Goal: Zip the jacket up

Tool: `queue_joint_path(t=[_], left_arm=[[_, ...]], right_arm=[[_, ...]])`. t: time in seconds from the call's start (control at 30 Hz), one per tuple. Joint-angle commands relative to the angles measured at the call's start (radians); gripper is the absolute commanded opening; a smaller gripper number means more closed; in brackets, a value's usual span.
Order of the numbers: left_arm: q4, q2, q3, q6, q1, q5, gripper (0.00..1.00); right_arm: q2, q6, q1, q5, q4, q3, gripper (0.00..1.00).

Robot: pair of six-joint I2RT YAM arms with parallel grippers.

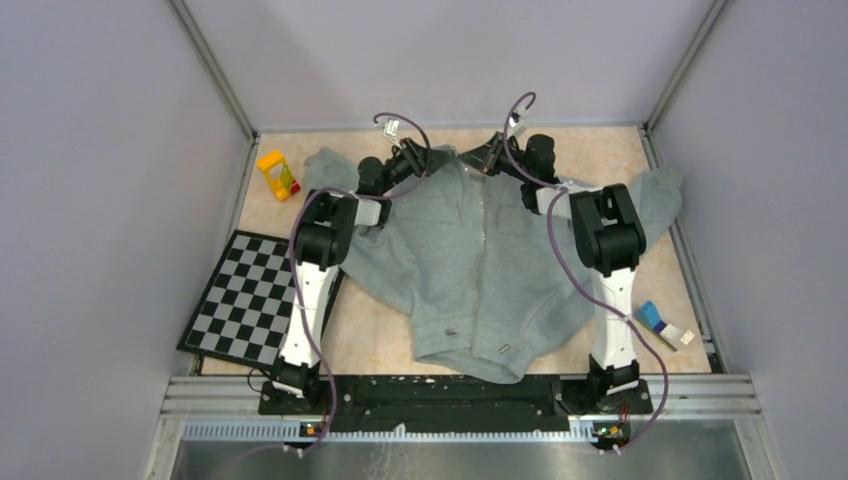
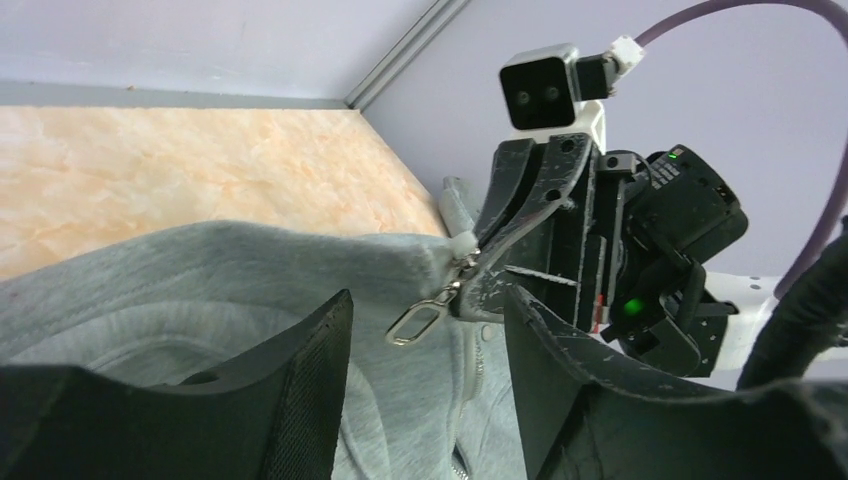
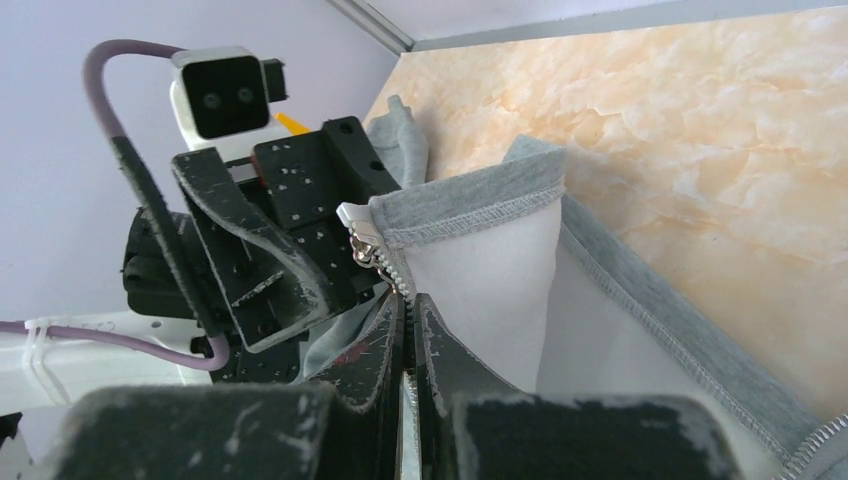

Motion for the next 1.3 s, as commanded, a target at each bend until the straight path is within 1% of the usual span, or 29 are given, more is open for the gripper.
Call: queue_joint_path(t=[0.0, 0.07, 0.1, 0.2, 0.3, 0.43, 0.53, 0.67, 0.73, 0.83, 0.93, 1.03, 1.27], left_arm=[[0.002, 0.004, 0.013, 0.0, 0.001, -0.023, 0.64], [0.004, 0.006, 0.009, -0.002, 0.001, -0.023, 0.66], [0.015, 0.011, 0.015, -0.009, 0.001, -0.019, 0.65], [0.059, 0.036, 0.046, -0.051, 0.001, 0.006, 0.56], [0.06, 0.044, 0.055, -0.058, 0.0, 0.009, 0.48], [0.073, 0.055, 0.071, -0.073, -0.002, 0.018, 0.43], [0.076, 0.06, 0.077, -0.079, -0.004, 0.016, 0.42], [0.089, 0.073, 0.095, -0.095, -0.006, 0.025, 0.44], [0.089, 0.075, 0.097, -0.096, -0.007, 0.025, 0.42], [0.099, 0.078, 0.1, -0.1, -0.007, 0.026, 0.35], [0.102, 0.08, 0.105, -0.102, -0.007, 0.032, 0.25], [0.119, 0.083, 0.104, -0.107, -0.006, 0.036, 0.19], [0.15, 0.083, 0.1, -0.118, -0.006, 0.042, 0.0]], right_arm=[[-0.023, 0.01, 0.011, -0.016, 0.071, -0.009, 0.0], [-0.02, 0.014, 0.011, -0.016, 0.077, -0.01, 0.0], [-0.02, 0.016, 0.011, -0.016, 0.079, -0.01, 0.0], [-0.017, 0.018, 0.011, -0.017, 0.081, -0.01, 0.0], [-0.017, 0.016, 0.01, -0.017, 0.076, -0.01, 0.0], [-0.016, 0.019, 0.011, -0.018, 0.081, -0.011, 0.0], [-0.016, 0.02, 0.01, -0.02, 0.084, -0.011, 0.0], [-0.012, 0.023, 0.01, -0.021, 0.087, -0.011, 0.0], [-0.011, 0.025, 0.01, -0.021, 0.088, -0.01, 0.0], [-0.008, 0.027, 0.011, -0.022, 0.087, -0.01, 0.0], [-0.006, 0.028, 0.011, -0.02, 0.086, -0.008, 0.0], [-0.004, 0.026, 0.01, -0.017, 0.084, -0.007, 0.0], [0.005, 0.012, 0.011, -0.002, 0.048, 0.001, 0.0]])
